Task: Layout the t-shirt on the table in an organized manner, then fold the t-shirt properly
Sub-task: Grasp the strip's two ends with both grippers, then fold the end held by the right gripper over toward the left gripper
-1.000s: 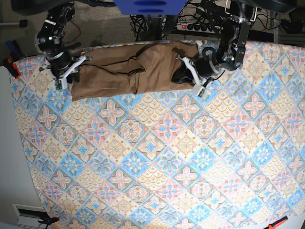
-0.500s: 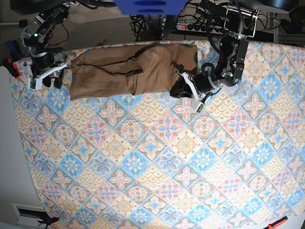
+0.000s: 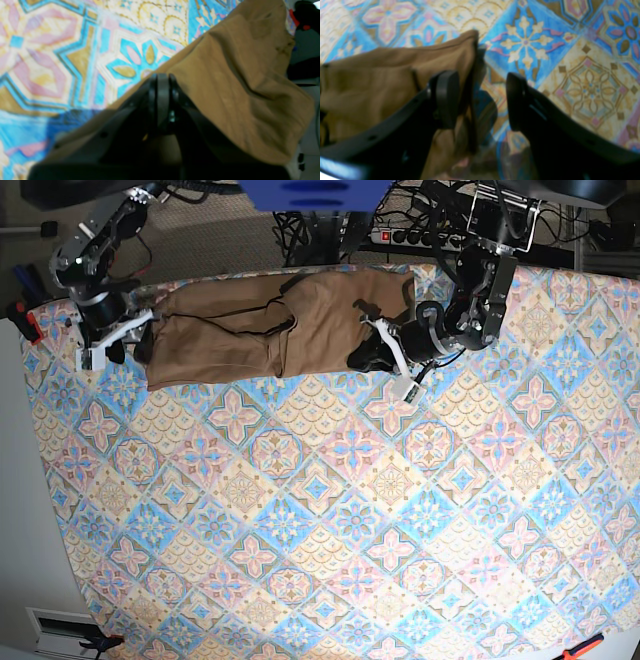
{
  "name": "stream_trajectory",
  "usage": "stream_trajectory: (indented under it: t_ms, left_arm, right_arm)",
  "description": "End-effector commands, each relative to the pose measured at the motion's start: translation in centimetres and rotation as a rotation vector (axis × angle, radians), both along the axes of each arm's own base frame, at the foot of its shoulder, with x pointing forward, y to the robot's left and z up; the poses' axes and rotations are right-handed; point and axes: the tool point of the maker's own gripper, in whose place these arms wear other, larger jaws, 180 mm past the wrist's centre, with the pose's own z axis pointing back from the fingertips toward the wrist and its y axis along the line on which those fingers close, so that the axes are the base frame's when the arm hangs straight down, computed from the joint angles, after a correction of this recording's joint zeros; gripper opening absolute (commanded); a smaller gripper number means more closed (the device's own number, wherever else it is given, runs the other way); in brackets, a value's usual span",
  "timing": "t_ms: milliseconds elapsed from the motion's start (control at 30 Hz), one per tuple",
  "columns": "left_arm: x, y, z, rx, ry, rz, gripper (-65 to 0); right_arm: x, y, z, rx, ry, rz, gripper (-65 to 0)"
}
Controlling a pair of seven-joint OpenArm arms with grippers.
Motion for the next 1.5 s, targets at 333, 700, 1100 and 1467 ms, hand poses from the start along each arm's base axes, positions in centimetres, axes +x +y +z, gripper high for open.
stream_trajectory:
  t_ms: [333,700,1100,1467]
  left_arm:
    - [0.2,0.2,0.5,0.004,-0.017,-0.006,-65.0]
    - [0.5,0.2,0.7,0.002,-0.023,-0.006,-65.0]
    - [0.5,0.0,0.7,0.000,-0.024,-0.009,-65.0]
    - [0.1,-0.1,0.5,0.000,-0.017,-0.011,-65.0]
  right_arm:
    - [-4.0,-1.2,-4.9,0.092,0.235,-0.060,-35.7]
    - [-8.0,-1.3,-6.8,0.102,0.461,-0.057,-35.7]
    - [-7.0,0.7,-7.1,0.104,0.502,0.028,-35.7]
    - [-5.8,3.1,-7.2,0.096,0.501,0.130,-35.7]
